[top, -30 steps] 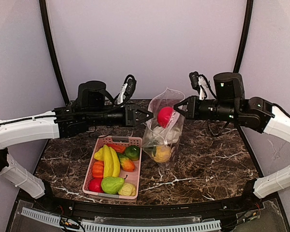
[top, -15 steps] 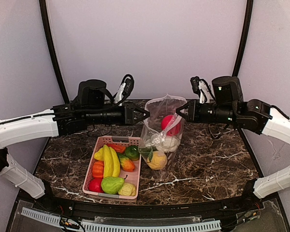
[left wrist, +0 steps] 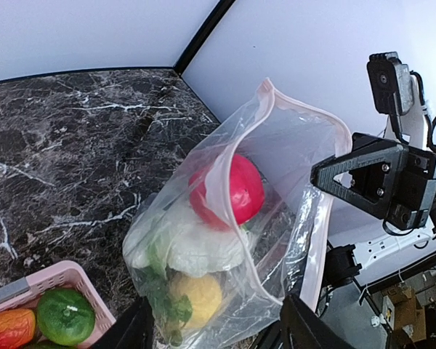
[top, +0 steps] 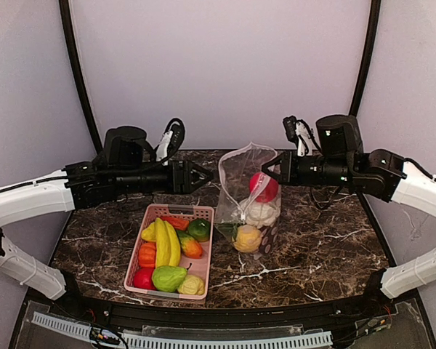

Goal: Place the food in the zip-top bag and seal the zipper
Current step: Adjust the zipper food storage bag at the center of the board, then pick up the fake fruit from the bin.

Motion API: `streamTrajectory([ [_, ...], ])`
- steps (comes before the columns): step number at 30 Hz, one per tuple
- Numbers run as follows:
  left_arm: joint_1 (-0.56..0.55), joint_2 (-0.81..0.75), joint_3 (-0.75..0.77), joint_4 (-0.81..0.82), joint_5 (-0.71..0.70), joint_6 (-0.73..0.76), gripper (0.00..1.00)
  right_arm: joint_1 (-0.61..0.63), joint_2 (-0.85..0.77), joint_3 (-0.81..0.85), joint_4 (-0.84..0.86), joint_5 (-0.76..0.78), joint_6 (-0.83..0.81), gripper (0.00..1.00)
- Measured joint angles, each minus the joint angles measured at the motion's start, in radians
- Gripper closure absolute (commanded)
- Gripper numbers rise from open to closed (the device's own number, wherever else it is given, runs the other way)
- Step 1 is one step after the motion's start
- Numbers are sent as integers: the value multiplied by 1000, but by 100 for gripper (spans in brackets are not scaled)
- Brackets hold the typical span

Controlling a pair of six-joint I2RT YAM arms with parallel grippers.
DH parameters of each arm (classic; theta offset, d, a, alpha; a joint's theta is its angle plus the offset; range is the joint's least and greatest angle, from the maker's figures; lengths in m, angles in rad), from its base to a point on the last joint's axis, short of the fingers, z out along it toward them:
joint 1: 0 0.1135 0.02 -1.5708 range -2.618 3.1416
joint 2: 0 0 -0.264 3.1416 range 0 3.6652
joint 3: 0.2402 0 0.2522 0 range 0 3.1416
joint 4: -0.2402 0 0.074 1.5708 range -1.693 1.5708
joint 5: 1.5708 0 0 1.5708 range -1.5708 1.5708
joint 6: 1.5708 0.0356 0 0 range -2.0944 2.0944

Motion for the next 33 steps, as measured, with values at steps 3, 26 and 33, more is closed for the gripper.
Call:
streamTrajectory([
  [3, 0, -46, -33, -45, -34, 11, 31, 0, 12, 0, 9, -13, 2, 100],
  [26, 82, -242, -430, -244, -123, -128, 36, 0, 57, 0, 43, -71, 8, 100],
  [33, 84, -232, -449, -216, -113, -148, 39, 0, 57, 0, 43, -71, 8, 100],
])
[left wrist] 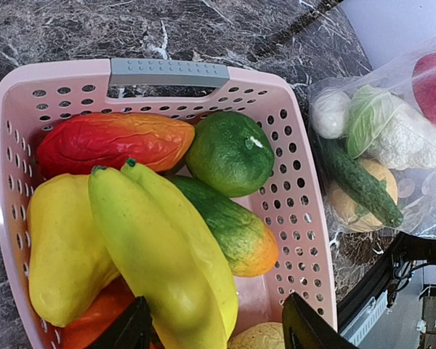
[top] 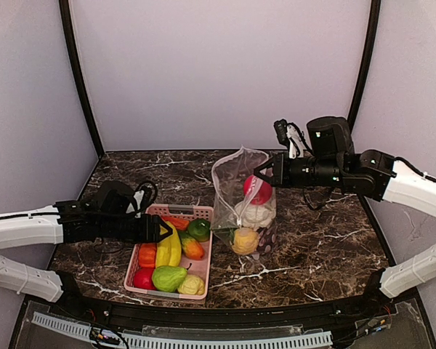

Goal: Place the food in the zip-top bag and seal the zipper
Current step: Pick up the fake fruit from the bin.

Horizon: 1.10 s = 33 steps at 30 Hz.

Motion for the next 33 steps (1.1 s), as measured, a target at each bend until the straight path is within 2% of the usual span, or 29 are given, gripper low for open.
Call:
streamTrajectory([
  [13, 0, -2, -47, 15, -4, -25, 39, 0, 0, 0, 0, 0, 0, 100],
  [24, 0, 5, -74, 37, 18, -31, 44, 0, 10, 0, 10, -6, 0, 100],
  [33, 0, 32, -93, 95, 36, -52, 69, 0, 11, 0, 14, -8, 3, 100],
])
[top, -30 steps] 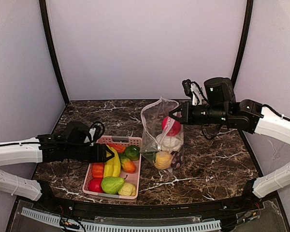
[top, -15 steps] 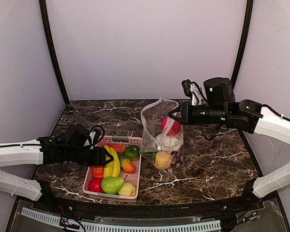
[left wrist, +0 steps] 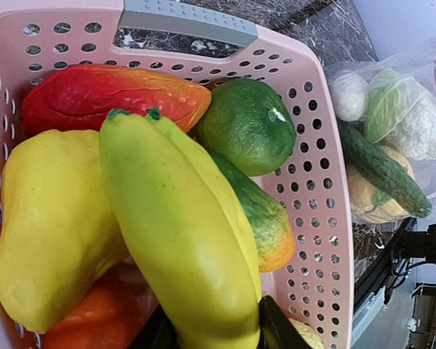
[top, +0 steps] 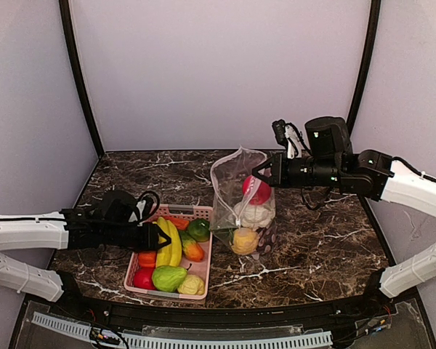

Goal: Place the food in the zip-top bag and seal the zipper
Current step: Pick up the fake fruit from the bin.

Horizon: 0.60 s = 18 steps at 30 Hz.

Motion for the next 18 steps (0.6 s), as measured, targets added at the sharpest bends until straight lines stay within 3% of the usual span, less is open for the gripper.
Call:
streamTrajectory([
  [5, 0, -87, 0, -1, -20, -6, 79, 0, 0, 0, 0, 0, 0, 100],
  [10, 4, -196, 39, -42, -73, 11, 81, 0, 0, 0, 0, 0, 0, 100],
  [18, 6, -238, 168, -132, -129, 77, 81, 0, 0, 0, 0, 0, 0, 100],
])
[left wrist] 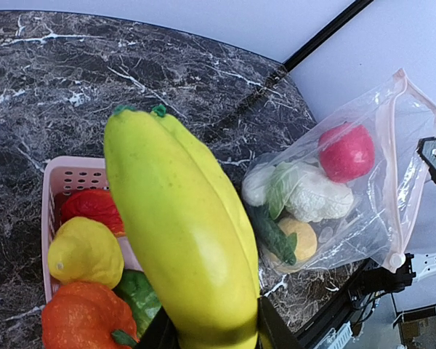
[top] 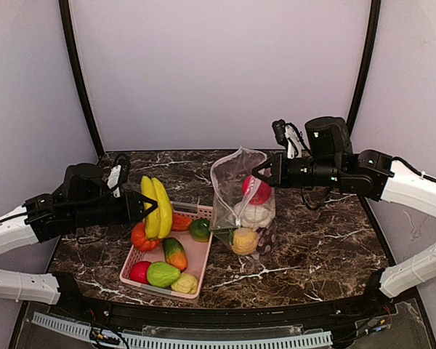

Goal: Place the food in the zip-top bag and seal the zipper
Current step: Pick up the fake fruit from the bin.

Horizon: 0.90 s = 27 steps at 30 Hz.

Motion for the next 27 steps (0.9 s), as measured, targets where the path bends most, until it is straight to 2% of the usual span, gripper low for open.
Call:
streamTrajectory([
  [8, 3, -16, 34, -6, 10, 16, 82, 0, -1, -4, 1, 0, 0, 100],
  [12, 3, -16, 34, 4, 64, 16, 82, 0, -1, -6, 1, 0, 0, 100],
  [20, 5, 43, 65, 153, 356, 45, 85, 0, -1, -6, 2, -23, 0, 100],
  [27, 5, 135, 185, 311, 581, 106, 86, 0, 2, -5, 2, -56, -3, 100],
])
